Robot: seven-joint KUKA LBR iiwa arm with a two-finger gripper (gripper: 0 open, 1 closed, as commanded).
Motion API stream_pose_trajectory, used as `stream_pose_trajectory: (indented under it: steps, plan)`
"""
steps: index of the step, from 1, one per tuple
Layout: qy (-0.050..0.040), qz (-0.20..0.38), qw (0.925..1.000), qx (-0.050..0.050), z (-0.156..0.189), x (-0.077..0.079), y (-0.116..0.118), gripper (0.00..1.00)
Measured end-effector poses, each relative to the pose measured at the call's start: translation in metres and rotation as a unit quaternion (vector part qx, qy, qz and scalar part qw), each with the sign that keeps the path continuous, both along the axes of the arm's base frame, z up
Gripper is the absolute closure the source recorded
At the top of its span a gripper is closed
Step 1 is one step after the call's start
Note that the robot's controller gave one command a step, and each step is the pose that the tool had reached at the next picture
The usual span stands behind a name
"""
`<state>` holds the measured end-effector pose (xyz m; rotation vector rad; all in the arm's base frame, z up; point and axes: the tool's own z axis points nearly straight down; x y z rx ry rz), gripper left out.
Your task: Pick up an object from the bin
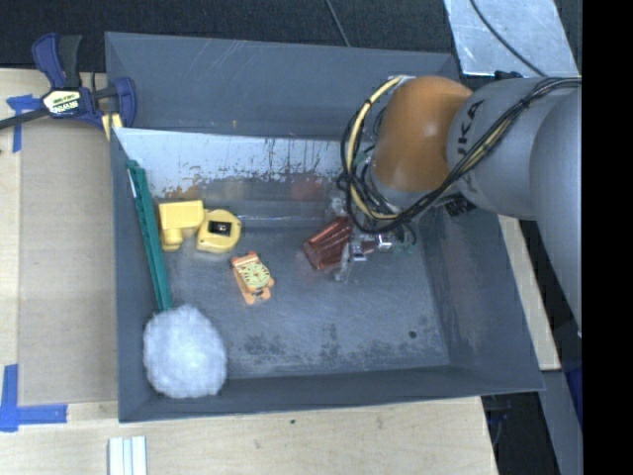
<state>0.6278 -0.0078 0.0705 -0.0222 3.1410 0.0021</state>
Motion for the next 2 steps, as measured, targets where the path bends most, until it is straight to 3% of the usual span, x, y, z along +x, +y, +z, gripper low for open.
stream_pose_trajectory:
  steps: [1,2]
  plan:
    - [-0.0010,-0.046,0.9989,0.000,0.0008,0.0006,0.0119,1.00]
    - [-0.0010,-0.046,0.9989,0.000,0.0008,0.0006,0.0118,1.00]
